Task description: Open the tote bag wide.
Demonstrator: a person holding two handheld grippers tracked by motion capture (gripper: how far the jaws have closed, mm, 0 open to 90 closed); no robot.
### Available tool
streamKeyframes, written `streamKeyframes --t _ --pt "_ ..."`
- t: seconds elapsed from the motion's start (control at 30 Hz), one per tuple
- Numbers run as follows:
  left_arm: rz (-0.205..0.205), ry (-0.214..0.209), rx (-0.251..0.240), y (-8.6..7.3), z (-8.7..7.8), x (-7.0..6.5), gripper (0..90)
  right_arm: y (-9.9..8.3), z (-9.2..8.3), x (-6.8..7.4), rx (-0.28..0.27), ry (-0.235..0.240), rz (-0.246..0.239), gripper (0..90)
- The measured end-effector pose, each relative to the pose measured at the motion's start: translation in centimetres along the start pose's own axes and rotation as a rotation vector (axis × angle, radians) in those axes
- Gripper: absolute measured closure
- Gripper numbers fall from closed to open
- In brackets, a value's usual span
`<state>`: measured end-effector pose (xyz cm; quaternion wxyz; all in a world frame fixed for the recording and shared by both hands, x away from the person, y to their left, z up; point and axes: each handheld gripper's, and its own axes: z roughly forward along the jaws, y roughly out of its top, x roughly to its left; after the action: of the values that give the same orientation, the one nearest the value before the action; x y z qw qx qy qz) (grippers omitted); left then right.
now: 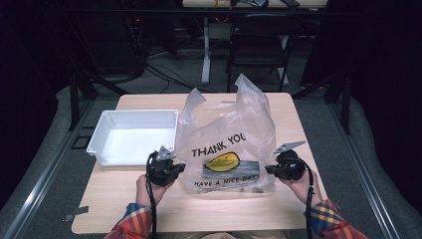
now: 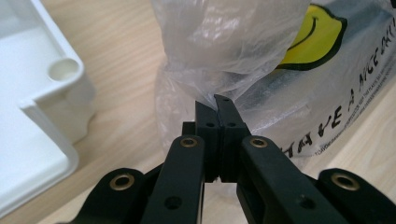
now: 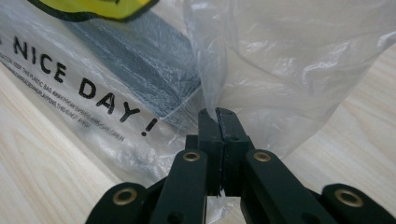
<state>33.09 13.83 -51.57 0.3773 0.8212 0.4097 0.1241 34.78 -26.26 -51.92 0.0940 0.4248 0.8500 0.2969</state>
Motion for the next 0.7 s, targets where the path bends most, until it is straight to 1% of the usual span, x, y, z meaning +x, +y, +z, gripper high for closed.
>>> streamKeyframes --t 0.03,0.07,0.1,0.13,0.2,0.23,0.27,0.3,0.33,0.37,0.4,0.47,0.5,0.53,0.57,0.6,0.63,0.67,0.7 --pt "-0.002 -0.005 0.016 -0.1 0.2 -0.1 89.8 0.0 0.0 0.0 0.0 0.0 0.0 89.7" --pt "0.011 -0.007 0.043 -0.2 0.5 -0.1 89.8 0.0 0.3 0.1 0.034 0.001 0.003 86.9" --pt "0.011 -0.007 0.043 -0.2 0.5 -0.1 89.8 0.0 0.3 0.1 0.034 0.001 0.003 86.9" --pt "0.011 -0.01 0.053 -0.3 0.7 -0.1 89.8 0.0 0.4 0.1 0.04 0.002 -0.005 83.8" --pt "0.01 -0.009 0.054 -0.3 0.9 -0.2 89.8 0.3 0.0 0.2 0.031 0.006 -0.024 72.5" --pt "0.017 -0.008 0.055 -0.3 0.9 -0.2 89.8 0.5 -0.4 0.3 0.004 0.005 -0.034 69.3" --pt "0.016 -0.01 0.056 -0.3 0.9 -0.3 89.8 0.8 -1.2 0.4 -0.024 0.007 -0.042 63.5" --pt "0.013 -0.01 0.055 -0.3 1.0 -0.3 89.8 1.0 -1.6 0.5 -0.045 -0.006 -0.047 59.1" --pt "0.022 -0.008 0.058 -0.2 1.0 -0.3 89.8 1.4 -2.2 0.6 -0.071 -0.02 -0.058 57.0" --pt "0.022 -0.004 0.059 -0.2 1.0 -0.3 89.8 2.0 -3.1 0.8 -0.136 -0.033 -0.059 50.7" --pt "0.017 -0.007 0.06 -0.2 1.1 -0.3 89.8 2.0 -3.1 0.8 -0.136 -0.033 -0.059 50.7" --pt "0.021 -0.001 0.064 -0.2 1.2 -0.2 89.8 2.5 -3.4 0.9 -0.167 -0.065 -0.074 49.1" --pt "0.015 -0.002 0.064 -0.2 1.2 -0.2 89.8 2.9 -3.0 1.0 -0.186 -0.082 -0.078 53.2" --pt "0.018 -0.004 0.066 -0.2 1.2 -0.2 89.8 2.9 -3.0 1.0 -0.186 -0.082 -0.078 53.2" --pt "0.019 -0.001 0.067 -0.2 1.2 -0.1 89.8 3.1 -2.6 0.9 -0.177 -0.089 -0.084 57.1" --pt "0.014 0.001 0.064 -0.3 1.2 -0.1 89.8 3.2 -2.1 0.9 -0.168 -0.091 -0.088 70.6" --pt "0.017 -0.002 0.062 -0.3 1.1 -0.1 89.8 3.1 -1.8 0.8 -0.16 -0.074 -0.089 77.4" --pt "0.012 -0.003 0.059 -0.3 1.0 -0.1 89.8 3.0 -1.5 0.7 -0.147 -0.076 -0.089 85.5" --pt "0.013 0.0 0.058 -0.3 0.9 0.0 89.8 2.9 -1.5 0.7 -0.141 -0.081 -0.093 89.0"
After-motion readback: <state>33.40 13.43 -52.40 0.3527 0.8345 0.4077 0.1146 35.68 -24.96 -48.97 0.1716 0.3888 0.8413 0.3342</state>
